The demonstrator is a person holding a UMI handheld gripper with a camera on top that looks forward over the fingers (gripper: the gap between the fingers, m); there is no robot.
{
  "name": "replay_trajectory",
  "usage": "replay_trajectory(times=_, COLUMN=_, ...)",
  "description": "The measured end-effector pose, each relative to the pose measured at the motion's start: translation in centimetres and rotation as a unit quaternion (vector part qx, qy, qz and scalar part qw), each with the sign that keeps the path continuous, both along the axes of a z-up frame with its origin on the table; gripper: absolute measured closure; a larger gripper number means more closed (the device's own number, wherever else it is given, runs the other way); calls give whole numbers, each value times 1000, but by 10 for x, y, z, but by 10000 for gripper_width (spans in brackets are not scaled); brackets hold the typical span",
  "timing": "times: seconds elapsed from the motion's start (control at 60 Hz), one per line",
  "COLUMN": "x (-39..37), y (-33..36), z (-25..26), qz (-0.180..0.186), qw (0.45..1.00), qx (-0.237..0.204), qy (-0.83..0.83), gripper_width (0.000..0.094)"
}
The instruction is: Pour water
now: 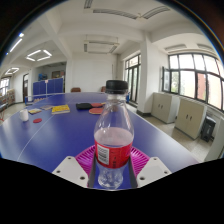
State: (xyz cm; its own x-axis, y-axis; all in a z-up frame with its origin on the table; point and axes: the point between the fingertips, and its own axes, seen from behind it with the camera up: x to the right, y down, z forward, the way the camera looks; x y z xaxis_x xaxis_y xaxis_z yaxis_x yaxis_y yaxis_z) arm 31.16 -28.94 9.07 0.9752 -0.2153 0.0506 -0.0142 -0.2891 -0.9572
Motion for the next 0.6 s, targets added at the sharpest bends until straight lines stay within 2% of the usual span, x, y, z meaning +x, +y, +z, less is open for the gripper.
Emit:
replay_trajectory(times=0.167, x=1, y=1, z=0, qz=-20, qw=1000, qx=16, qy=-9, gripper_width=604)
replay_trajectory(times=0.367, x=-1, y=3, z=9, qz=-49, qw=998, qx=-1, qy=-38, gripper_width=604)
replay_trajectory(times=0.483, x=6, y=18, z=55, qz=-83, qw=991, qx=-4, qy=-103, gripper_width=604)
replay_trajectory(times=0.6, x=4, y=50, z=133, qz=-140, qw=969, qx=-4, qy=-206, gripper_width=603)
